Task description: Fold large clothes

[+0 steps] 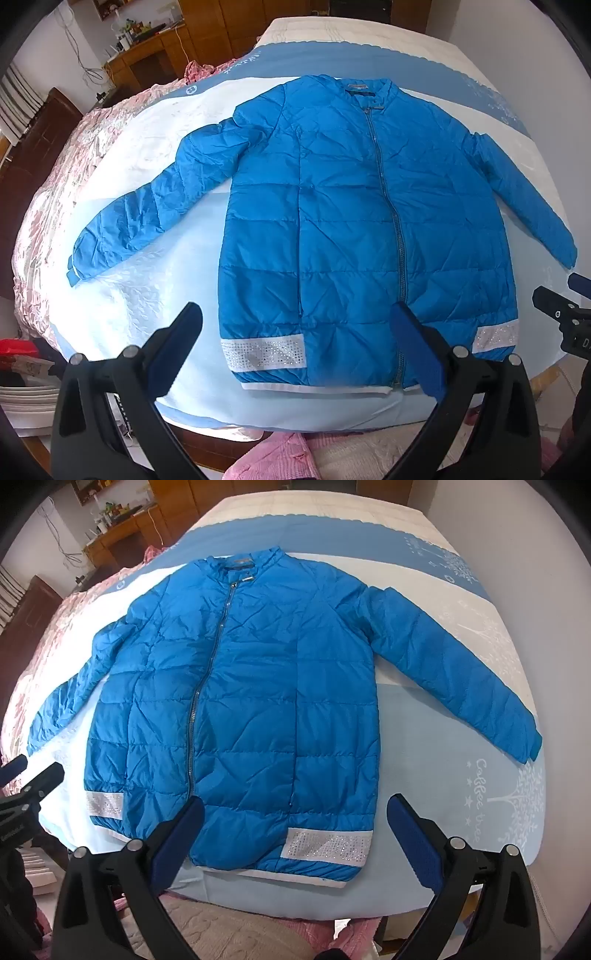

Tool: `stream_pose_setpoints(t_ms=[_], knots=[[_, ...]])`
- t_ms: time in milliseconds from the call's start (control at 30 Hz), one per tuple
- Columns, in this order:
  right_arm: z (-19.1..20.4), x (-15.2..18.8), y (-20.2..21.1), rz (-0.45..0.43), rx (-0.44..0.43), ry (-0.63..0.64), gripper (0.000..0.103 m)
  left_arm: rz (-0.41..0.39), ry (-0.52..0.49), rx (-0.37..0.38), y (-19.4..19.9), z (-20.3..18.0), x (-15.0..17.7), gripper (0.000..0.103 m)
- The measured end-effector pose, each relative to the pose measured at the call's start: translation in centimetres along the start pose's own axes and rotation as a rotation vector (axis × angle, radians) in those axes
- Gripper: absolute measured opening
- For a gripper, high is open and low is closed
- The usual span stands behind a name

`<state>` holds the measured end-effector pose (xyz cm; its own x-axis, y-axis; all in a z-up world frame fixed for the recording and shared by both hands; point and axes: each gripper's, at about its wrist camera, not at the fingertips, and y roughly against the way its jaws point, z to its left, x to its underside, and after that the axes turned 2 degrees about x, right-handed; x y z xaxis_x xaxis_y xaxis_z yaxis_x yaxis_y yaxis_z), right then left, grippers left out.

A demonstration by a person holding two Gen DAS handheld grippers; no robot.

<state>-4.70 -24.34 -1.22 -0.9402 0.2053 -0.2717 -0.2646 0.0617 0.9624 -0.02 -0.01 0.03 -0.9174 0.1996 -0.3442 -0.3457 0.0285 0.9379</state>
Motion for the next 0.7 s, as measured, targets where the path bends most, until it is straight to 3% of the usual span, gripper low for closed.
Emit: stream_pose_setpoints(t_ms=[700], knots=[[-0.12, 0.02, -0.18, -0.002, 0.006, -0.008, 0.099, 0.005, 0.000, 0.002, -0.04, -0.22, -0.14, 0.100]])
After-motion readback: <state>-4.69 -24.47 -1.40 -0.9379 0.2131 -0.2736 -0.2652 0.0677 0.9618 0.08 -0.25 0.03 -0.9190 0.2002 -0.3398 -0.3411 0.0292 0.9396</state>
